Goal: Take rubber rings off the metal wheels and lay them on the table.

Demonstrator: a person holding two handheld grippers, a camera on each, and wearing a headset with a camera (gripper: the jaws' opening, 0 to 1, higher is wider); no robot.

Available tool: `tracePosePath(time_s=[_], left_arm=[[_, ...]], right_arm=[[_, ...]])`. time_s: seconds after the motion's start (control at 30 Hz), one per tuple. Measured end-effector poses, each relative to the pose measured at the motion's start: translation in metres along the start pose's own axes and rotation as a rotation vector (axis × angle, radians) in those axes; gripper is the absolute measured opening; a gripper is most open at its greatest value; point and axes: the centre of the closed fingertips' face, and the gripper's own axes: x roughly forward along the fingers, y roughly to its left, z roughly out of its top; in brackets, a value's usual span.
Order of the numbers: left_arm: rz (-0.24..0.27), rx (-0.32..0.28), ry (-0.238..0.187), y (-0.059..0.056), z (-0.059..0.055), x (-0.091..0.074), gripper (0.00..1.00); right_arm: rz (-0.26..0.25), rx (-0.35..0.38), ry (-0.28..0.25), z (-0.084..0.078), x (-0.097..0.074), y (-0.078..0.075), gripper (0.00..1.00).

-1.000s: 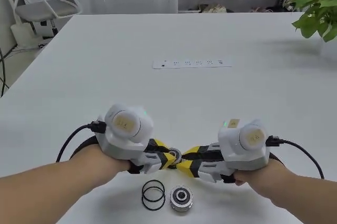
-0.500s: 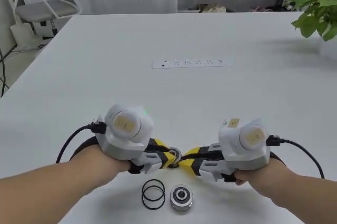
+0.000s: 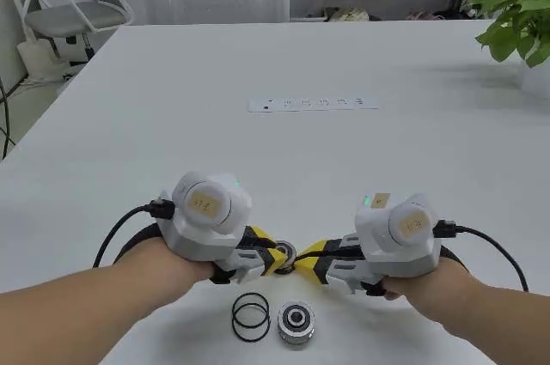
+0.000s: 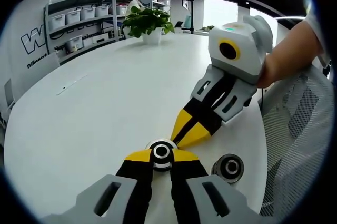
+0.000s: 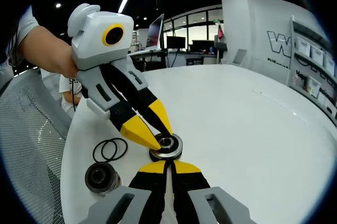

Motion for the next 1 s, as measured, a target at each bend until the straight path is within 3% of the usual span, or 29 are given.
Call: tracePosePath(time_s=[0.23, 0.4, 0.6, 0.67, 0.8, 0.87, 1.0], left_arm=[[0.002, 0.003, 0.004, 0.000, 0.000, 0.000, 0.08], [0.006, 0.005, 0.007, 0.000, 0.000, 0.000, 0.08], [0.010, 0.003, 0.007, 0.000, 0.000, 0.000, 0.08], [0.011, 0.002, 0.007, 0.000, 0.000, 0.000, 0.08], [0.012, 0.000, 0.010, 0.000, 0.000, -0.001, 0.08], [0.011, -0.001, 0.012, 0.000, 0.000, -0.001, 0.07], [0.012, -0.003, 0.013, -0.001, 0.000, -0.001, 0.07]], right_arm=[[-0.036, -0.161, 0.052, 0.000, -0.001, 0.000, 0.00], [-0.050, -0.188, 0.059, 0.001, -0.001, 0.000, 0.00], [-0.030, 0.116, -0.008, 0.002, -0.004, -0.004, 0.00], [-0.026, 0.174, -0.022, 0.002, -0.005, -0.006, 0.00], [-0.028, 0.225, -0.043, 0.003, -0.006, -0.009, 0.00], [-0.025, 0.282, -0.081, 0.010, -0.006, -0.009, 0.00], [-0.026, 0.279, -0.078, 0.009, -0.007, -0.009, 0.00]])
